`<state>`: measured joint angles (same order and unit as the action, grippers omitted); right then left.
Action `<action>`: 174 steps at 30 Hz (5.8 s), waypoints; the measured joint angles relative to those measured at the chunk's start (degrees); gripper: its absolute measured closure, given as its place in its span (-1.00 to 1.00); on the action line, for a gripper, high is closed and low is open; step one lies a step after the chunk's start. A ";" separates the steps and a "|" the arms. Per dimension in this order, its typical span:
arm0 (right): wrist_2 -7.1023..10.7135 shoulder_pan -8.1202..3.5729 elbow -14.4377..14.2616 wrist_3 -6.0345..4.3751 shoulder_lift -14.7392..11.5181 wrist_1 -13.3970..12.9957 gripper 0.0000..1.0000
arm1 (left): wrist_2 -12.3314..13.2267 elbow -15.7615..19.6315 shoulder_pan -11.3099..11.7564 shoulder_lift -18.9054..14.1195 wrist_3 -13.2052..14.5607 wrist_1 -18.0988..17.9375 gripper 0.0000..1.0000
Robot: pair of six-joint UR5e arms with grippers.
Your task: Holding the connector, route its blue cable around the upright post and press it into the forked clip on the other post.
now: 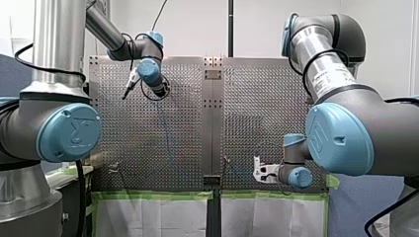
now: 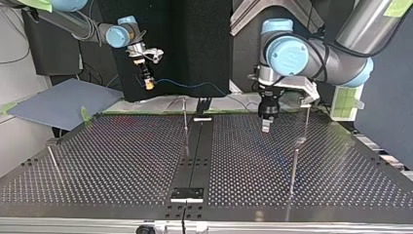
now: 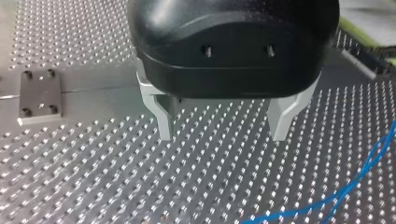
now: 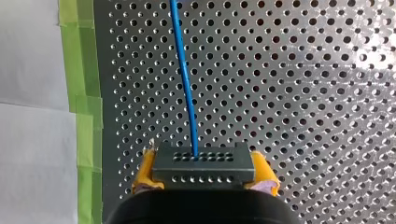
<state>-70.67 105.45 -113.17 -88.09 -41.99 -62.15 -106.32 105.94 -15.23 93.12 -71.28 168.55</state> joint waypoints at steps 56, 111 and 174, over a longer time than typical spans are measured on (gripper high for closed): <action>0.00 0.33 -0.01 0.11 -0.01 0.00 1.00 | -4.33 -3.50 2.52 6.01 6.18 -13.78 -0.98; 0.01 0.76 -0.01 0.07 0.00 -0.06 1.00 | -6.23 -7.16 1.49 9.75 13.34 -14.71 -0.98; 0.19 1.60 0.00 -0.17 0.01 -0.29 1.00 | -13.39 -5.88 -2.02 30.01 14.80 -17.89 -0.98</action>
<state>-70.49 107.05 -113.17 -88.26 -41.98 -62.44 -119.71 100.06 -17.25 123.13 -56.48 150.66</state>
